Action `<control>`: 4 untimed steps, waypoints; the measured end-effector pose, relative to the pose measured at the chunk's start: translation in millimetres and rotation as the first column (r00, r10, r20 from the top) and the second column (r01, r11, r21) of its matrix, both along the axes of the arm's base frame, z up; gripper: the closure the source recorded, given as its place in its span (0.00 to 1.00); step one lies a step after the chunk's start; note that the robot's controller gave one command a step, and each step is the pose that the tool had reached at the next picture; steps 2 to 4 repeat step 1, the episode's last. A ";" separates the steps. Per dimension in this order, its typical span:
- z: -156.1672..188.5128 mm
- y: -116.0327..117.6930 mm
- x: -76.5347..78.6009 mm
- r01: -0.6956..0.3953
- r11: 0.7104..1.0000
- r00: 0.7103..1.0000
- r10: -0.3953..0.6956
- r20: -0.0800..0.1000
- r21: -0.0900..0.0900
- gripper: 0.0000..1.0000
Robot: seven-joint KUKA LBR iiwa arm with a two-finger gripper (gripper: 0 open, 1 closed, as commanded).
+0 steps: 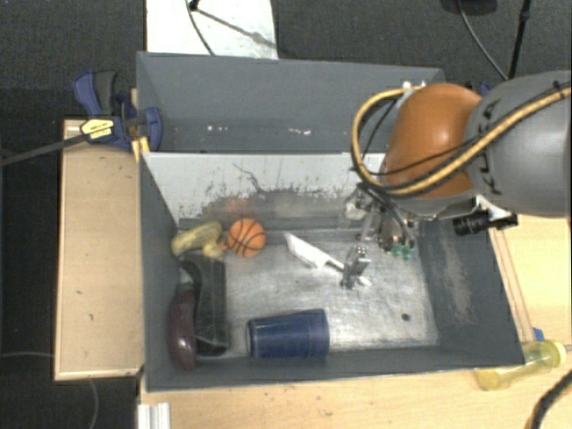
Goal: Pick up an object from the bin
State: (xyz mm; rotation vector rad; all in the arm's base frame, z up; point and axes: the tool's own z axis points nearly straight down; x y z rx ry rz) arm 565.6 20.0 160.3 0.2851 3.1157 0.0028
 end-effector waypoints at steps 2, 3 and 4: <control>-51.6 20.0 6.4 0.148 0.989 0.989 -0.148 -0.008 0.001 0.00; -51.6 20.0 6.4 0.148 0.989 0.989 -0.148 -0.008 0.001 0.00; -51.6 20.0 6.4 0.148 0.989 0.989 -0.148 -0.008 0.001 0.00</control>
Offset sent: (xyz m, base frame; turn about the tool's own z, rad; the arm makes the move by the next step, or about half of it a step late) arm 0.0147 0.0289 -0.0887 0.1022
